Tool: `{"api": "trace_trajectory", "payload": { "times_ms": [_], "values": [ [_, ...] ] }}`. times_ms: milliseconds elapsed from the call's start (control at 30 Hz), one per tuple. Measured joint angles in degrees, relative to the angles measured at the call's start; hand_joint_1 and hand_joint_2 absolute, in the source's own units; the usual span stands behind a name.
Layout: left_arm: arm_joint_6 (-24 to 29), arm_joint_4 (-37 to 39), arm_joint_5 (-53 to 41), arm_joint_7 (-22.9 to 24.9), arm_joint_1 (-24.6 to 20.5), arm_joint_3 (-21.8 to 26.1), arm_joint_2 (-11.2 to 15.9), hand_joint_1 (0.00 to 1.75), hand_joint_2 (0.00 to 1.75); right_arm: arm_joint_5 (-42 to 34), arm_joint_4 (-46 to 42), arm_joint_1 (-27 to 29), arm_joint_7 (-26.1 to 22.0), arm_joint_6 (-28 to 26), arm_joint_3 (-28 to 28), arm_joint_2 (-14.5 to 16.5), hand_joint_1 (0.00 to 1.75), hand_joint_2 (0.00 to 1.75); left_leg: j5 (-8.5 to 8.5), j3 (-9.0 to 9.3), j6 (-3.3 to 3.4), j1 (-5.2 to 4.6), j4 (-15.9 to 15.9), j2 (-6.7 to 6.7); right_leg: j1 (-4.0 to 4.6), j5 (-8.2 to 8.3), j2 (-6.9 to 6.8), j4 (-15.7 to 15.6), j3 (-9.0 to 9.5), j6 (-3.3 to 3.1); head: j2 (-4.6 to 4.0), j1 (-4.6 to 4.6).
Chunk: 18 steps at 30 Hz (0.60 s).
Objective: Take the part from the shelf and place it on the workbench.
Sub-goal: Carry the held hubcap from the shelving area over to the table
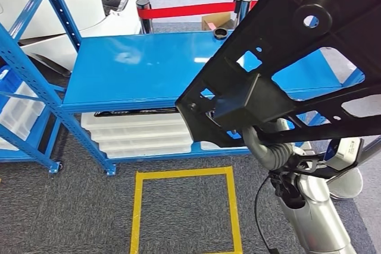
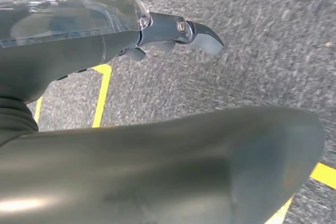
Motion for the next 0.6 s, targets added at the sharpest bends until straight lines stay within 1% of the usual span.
{"api": "trace_trajectory", "payload": {
  "times_ms": [33, 67, 100, 133, 167, 200, 267, 300, 333, 367, 400, 433, 467, 500, 533, 567, 600],
  "values": [
    [0.14, 0.00, 0.00, -0.02, 0.01, 0.02, 0.02, 0.00, 1.75, 0.01, 0.01, 0.05, -0.01, 0.05, 0.02, 0.04, 1.75, 1.75, 1.36, 0.76, -0.17, 0.17, -1.51, 0.18, -0.02, -0.06, -0.44, 0.18, -0.07, 0.08, 0.00, 0.00],
    [0.29, 0.00, 0.00, -0.04, 0.00, 0.05, 0.09, 0.00, 1.75, 0.01, 0.01, 0.07, -0.02, 0.10, 0.03, 0.08, 1.75, 1.75, 3.46, 2.49, -0.33, 0.33, -5.06, 0.69, -0.07, -0.17, -0.86, 0.40, -0.09, 0.24, 0.00, 0.00],
    [0.44, 0.00, 0.00, -0.07, -0.08, 0.12, 0.14, 0.00, 1.75, 0.03, 0.01, 0.07, -0.03, 0.15, 0.04, 0.10, 1.75, 1.75, 5.20, 4.42, -0.48, 0.31, -9.08, 1.88, -0.03, -0.34, -1.26, 0.67, -0.14, 0.51, 0.00, -0.01],
    [0.56, 0.00, 0.00, -0.10, -0.21, 0.23, 0.19, 0.00, 1.75, 0.04, 0.00, 0.05, -0.06, 0.20, 0.03, 0.11, 1.75, 1.75, 6.53, 5.91, -0.35, 0.23, -12.47, 2.97, 0.09, -0.51, -1.63, 1.05, -0.27, 0.80, 0.00, -0.01],
    [0.65, 0.00, 0.00, -0.12, -0.36, 0.38, 0.22, 0.00, 1.75, 0.10, -0.01, 0.03, -0.08, 0.23, 0.03, 0.11, 1.75, 1.75, 7.20, 6.69, -0.06, 0.10, -14.51, 3.82, 0.24, -0.63, -2.02, 1.36, -0.41, 1.08, 0.00, -0.01],
    [0.69, 0.00, 0.00, -0.13, -0.47, 0.52, 0.21, 0.00, 1.75, 0.18, -0.01, 0.02, -0.09, 0.27, 0.03, 0.11, 1.75, 1.75, 7.23, 6.76, 0.35, -0.10, -15.16, 4.17, 0.41, -0.67, -2.48, 1.57, -0.53, 1.30, 0.00, 0.00],
    [0.81, 0.00, 0.00, -0.08, -0.47, 0.79, 0.24, 0.00, 1.75, 0.40, -0.02, -0.05, -0.10, 0.43, 0.09, 0.13, 1.75, 1.75, 7.62, 6.36, 1.33, -0.17, -15.19, 3.12, 0.42, -0.74, -3.41, 1.71, -0.60, 1.64, 0.00, 0.01],
    [0.95, 0.00, 0.00, -0.04, -0.42, 0.91, 0.24, 0.00, 1.75, 0.53, -0.02, -0.08, -0.10, 0.52, 0.15, 0.13, 1.75, 1.75, 7.84, 6.24, 1.73, -0.13, -15.23, 2.56, 0.27, -1.25, -3.01, 2.08, -0.68, 1.89, 0.00, 0.01],
    [1.10, 0.00, 0.00, -0.01, -0.45, 1.05, 0.26, 0.00, 1.75, 0.69, -0.03, -0.12, -0.10, 0.57, 0.21, 0.13, 1.75, 1.75, 8.07, 6.11, 2.11, -0.03, -15.28, 2.03, 0.07, -2.39, -1.98, 3.33, -1.12, 2.14, 0.00, 0.02],
    [1.26, 0.00, 0.00, 0.02, -0.55, 1.20, 0.31, 0.00, 1.75, 0.91, -0.04, -0.14, -0.10, 0.58, 0.27, 0.11, 1.75, 1.75, 8.28, 5.95, 2.44, 0.08, -15.33, 1.48, -0.14, -4.20, -0.55, 5.85, -2.09, 2.40, 0.00, 0.03],
    [1.39, 0.00, 0.00, 0.02, -0.67, 1.32, 0.35, 0.00, 1.75, 1.12, -0.03, -0.13, -0.10, 0.58, 0.35, 0.08, 1.75, 1.75, 8.43, 5.75, 2.68, 0.11, -15.32, 0.88, -0.32, -6.33, 0.91, 9.49, -3.52, 2.57, 0.00, 0.04],
    [1.47, 0.00, 0.00, 0.03, -0.77, 1.41, 0.39, 0.00, 1.75, 1.31, 0.00, -0.11, -0.11, 0.62, 0.43, 0.04, 1.75, 1.75, 8.57, 5.56, 2.85, 0.09, -15.32, 0.23, -0.40, -8.28, 1.74, 13.62, -5.20, 2.66, 0.00, 0.05],
    [1.54, 0.00, 0.00, 0.08, -0.83, 1.50, 0.42, 0.00, 1.75, 1.48, 0.03, -0.08, -0.14, 0.72, 0.52, 0.01, 1.75, 1.75, 8.69, 5.42, 2.95, 0.05, -15.31, -0.45, -0.43, -9.47, 2.15, 16.95, -6.55, 2.70, 0.00, 0.04],
    [1.60, 0.00, 0.00, 0.16, -0.81, 1.60, 0.42, 0.00, 1.75, 1.59, 0.06, -0.05, -0.18, 0.85, 0.64, -0.02, 1.75, 1.75, 8.79, 5.32, 2.99, 0.00, -15.30, -1.12, -0.43, -9.60, 2.36, 18.44, -7.09, 2.67, 0.00, 0.04],
    [1.68, 0.00, 0.00, 0.26, -0.77, 1.75, 0.42, 0.00, 1.75, 1.68, 0.07, -0.04, -0.24, 1.03, 0.74, -0.04, 1.75, 1.75, 8.88, 5.29, 2.97, -0.05, -15.30, -1.78, -0.42, -8.67, 2.52, 17.69, -6.60, 2.55, 0.00, 0.04],
    [1.76, 0.00, 0.00, 0.38, -0.76, 1.97, 0.43, 0.00, 1.75, 1.79, 0.04, -0.04, -0.37, 1.24, 0.85, -0.08, 1.75, 1.75, 8.96, 5.29, 2.92, -0.09, -15.29, -2.48, -0.42, -6.79, 2.89, 14.67, -5.09, 2.34, 0.00, 0.04],
    [1.85, 0.00, 0.00, 0.50, -0.77, 2.20, 0.45, 0.00, 1.75, 1.91, -0.03, -0.05, -0.52, 1.42, 0.97, -0.13, 1.75, 1.75, 9.03, 5.29, 2.83, -0.11, -15.29, -3.16, -0.41, -4.63, 3.74, 10.44, -3.09, 2.03, 0.00, 0.04]
  ]
}}
